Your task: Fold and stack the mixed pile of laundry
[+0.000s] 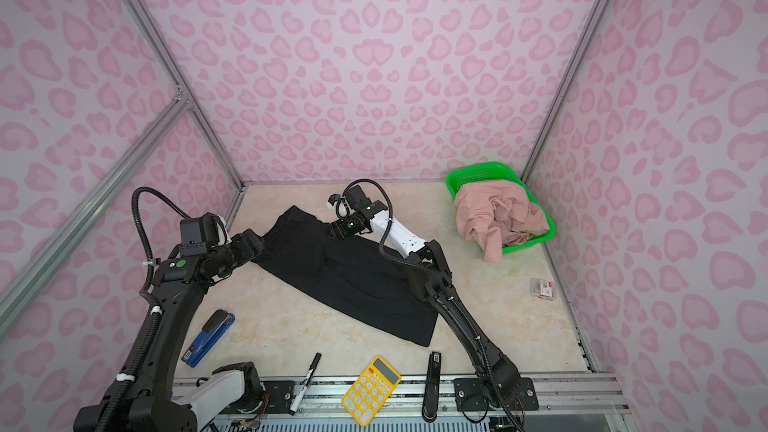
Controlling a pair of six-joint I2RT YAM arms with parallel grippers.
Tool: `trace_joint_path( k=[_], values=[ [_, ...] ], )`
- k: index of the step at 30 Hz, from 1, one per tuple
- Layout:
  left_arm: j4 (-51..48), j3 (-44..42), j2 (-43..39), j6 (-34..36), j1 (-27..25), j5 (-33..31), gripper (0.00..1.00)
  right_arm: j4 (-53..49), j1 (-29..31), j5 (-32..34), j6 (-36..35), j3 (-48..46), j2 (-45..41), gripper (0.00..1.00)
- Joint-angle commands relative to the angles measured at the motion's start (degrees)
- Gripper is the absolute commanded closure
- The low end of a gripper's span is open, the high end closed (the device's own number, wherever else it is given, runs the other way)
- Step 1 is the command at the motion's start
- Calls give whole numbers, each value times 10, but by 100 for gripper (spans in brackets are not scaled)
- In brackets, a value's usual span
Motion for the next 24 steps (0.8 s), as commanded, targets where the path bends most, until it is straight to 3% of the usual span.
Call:
trace_joint_path(
  k=[1, 6, 11, 14, 24],
  values=[
    [-23, -5, -15, 9, 1, -2, 14, 30, 4, -4, 25, 1, 19, 33],
    [-34, -11, -31, 14, 1, -1, 14, 32, 3, 16, 60, 22, 39, 48],
    [-46, -10, -40, 22, 1, -4, 14, -17, -4, 64, 95, 24, 41, 84],
    [-51, -10, -42, 25, 1, -4, 14, -40, -16, 100, 107, 4, 26, 99],
    [-35, -24, -28, 29, -10, 33, 14, -16, -119, 211, 154, -129, -79, 100]
  ],
)
